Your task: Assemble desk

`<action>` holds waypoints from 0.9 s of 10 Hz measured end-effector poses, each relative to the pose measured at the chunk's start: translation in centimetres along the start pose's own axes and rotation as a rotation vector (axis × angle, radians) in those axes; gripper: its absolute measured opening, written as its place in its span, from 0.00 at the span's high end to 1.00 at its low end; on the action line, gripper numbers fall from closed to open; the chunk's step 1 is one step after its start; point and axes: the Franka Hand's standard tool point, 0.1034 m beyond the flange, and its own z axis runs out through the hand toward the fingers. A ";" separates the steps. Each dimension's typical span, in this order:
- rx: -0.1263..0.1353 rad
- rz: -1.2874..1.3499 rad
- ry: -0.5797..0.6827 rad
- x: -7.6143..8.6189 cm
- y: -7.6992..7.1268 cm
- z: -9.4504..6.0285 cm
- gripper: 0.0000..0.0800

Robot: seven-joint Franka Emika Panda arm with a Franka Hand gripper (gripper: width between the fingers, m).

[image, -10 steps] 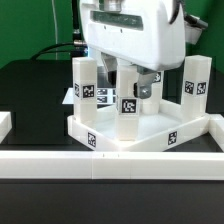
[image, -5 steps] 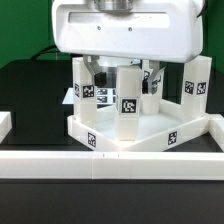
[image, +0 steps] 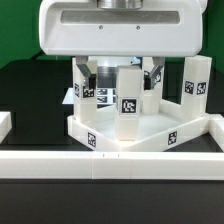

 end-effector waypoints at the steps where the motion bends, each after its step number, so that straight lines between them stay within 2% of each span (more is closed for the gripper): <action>1: 0.000 -0.038 0.002 0.0 0.1 0.0 0.41; 2: 0.000 -0.040 0.002 0.0 0.1 0.0 0.41; 3: 0.000 -0.039 0.002 0.0 0.1 0.0 0.64; 7: 0.000 0.001 0.002 0.0 0.2 0.0 0.64; 9: 0.002 0.132 0.003 0.0 0.2 0.0 0.64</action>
Offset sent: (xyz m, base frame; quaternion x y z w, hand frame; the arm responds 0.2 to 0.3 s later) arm 0.0000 0.0000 0.0000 0.0000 0.0000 0.0000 1.0000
